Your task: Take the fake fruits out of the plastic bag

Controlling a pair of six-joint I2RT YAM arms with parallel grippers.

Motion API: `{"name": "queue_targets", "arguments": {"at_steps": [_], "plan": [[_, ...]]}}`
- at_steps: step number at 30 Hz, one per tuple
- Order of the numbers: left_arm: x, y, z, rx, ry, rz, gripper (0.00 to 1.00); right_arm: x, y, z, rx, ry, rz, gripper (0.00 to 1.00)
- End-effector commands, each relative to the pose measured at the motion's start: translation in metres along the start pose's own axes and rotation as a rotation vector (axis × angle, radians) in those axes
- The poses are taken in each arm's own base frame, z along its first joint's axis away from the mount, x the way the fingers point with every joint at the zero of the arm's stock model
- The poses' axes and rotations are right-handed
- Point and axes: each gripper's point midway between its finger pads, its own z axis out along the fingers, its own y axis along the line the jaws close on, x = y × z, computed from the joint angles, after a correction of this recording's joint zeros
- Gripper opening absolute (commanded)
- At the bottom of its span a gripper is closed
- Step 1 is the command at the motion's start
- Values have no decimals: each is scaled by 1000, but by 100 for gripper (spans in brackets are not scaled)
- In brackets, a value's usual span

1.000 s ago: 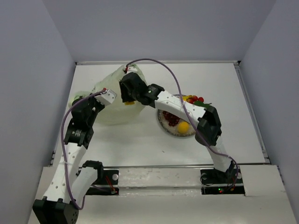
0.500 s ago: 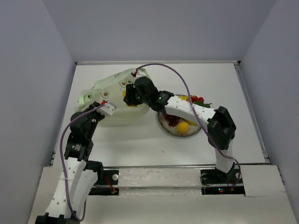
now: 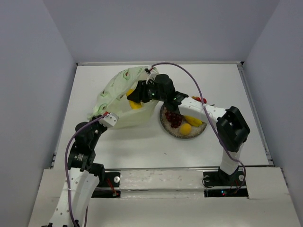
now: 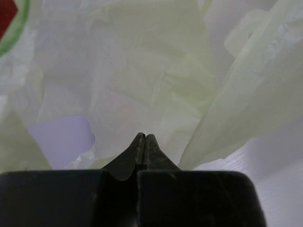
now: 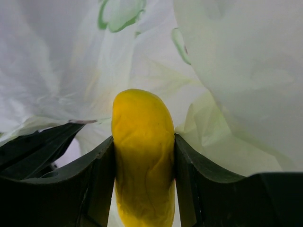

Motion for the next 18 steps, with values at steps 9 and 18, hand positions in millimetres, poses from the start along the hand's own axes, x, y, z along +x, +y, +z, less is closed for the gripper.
{"name": "queue_targets", "arguments": {"at_steps": [9,18], "plan": [[-39,22,3,-4,-62,-106,2,-10,57,-17,-119,78,-113,7],[-96,47,-3,19,-186,-241,0,52,42,-2,113,208,-375,8]]}}
